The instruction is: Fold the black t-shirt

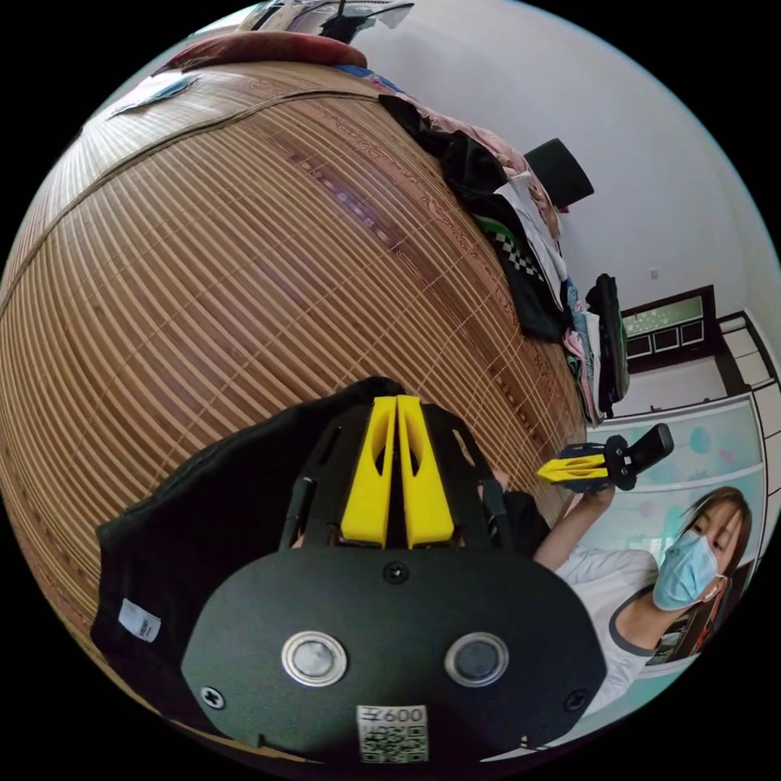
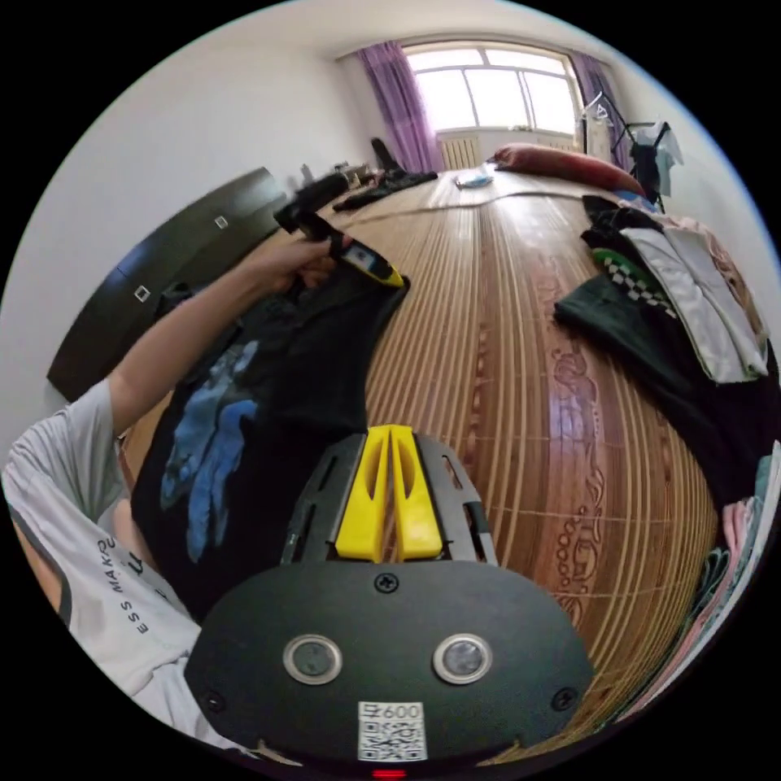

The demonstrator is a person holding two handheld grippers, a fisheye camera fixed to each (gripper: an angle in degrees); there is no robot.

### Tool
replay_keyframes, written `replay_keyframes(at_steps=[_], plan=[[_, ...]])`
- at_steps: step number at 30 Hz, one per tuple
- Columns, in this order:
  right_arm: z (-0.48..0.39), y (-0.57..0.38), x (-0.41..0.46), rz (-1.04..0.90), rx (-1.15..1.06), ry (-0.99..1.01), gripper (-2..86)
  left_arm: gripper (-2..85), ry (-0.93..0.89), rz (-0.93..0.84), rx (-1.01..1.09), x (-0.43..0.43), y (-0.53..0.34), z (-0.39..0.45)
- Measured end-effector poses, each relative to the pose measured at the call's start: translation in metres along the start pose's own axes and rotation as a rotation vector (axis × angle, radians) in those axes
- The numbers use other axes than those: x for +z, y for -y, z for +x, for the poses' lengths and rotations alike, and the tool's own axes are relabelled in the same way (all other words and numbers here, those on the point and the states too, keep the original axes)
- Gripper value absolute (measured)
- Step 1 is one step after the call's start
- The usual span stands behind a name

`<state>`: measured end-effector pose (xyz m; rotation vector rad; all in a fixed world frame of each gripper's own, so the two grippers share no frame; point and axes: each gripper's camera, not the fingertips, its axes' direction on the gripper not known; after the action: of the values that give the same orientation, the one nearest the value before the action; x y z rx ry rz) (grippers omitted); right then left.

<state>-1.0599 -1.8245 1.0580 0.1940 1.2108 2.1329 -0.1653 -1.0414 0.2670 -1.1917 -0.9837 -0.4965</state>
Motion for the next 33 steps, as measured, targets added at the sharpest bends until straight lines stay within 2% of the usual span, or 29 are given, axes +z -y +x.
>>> replay_keyframes(at_steps=[3,6,8,11,16,20,24,26,28,29,31,33], plan=[[-0.013,-0.003,0.007,0.094,-0.060,0.112,-0.8,0.5,-0.019,0.021,-0.006,0.005,-0.013,0.007],[-0.027,0.001,0.051,-0.008,-0.105,0.088,-0.9,0.8,-0.021,0.039,0.007,0.003,-0.029,0.022],[-0.028,-0.003,0.093,-0.164,-0.111,0.118,-0.8,1.5,-0.086,0.111,-0.005,-0.010,-0.047,0.030],[-0.018,-0.016,0.094,-0.145,-0.040,0.089,-0.8,2.5,-0.115,0.230,-0.013,-0.033,-0.087,0.046],[-0.015,-0.046,0.076,-0.064,0.002,-0.076,-0.8,7.3,-0.076,0.093,0.199,0.012,-0.168,0.147],[-0.012,-0.070,0.057,0.103,0.032,-0.007,-0.5,10.0,0.065,0.032,0.471,0.081,-0.256,0.277],[-0.038,-0.093,0.067,0.006,-0.178,0.171,1.3,10.6,0.353,-0.025,0.574,0.135,-0.307,0.347],[-0.072,-0.105,0.087,-0.103,-0.330,0.050,5.1,8.4,0.500,0.002,0.578,0.157,-0.328,0.363],[-0.092,-0.111,0.100,-0.105,-0.385,-0.108,6.0,5.0,0.507,0.023,0.571,0.166,-0.338,0.367],[-0.102,-0.115,0.106,-0.080,-0.411,-0.205,5.9,3.0,0.453,0.019,0.561,0.168,-0.342,0.369],[-0.109,-0.116,0.116,-0.089,-0.415,-0.241,5.3,1.8,0.388,0.032,0.528,0.167,-0.345,0.371],[-0.110,-0.113,0.121,-0.121,-0.412,-0.153,5.1,1.3,0.371,0.055,0.517,0.165,-0.350,0.375]])
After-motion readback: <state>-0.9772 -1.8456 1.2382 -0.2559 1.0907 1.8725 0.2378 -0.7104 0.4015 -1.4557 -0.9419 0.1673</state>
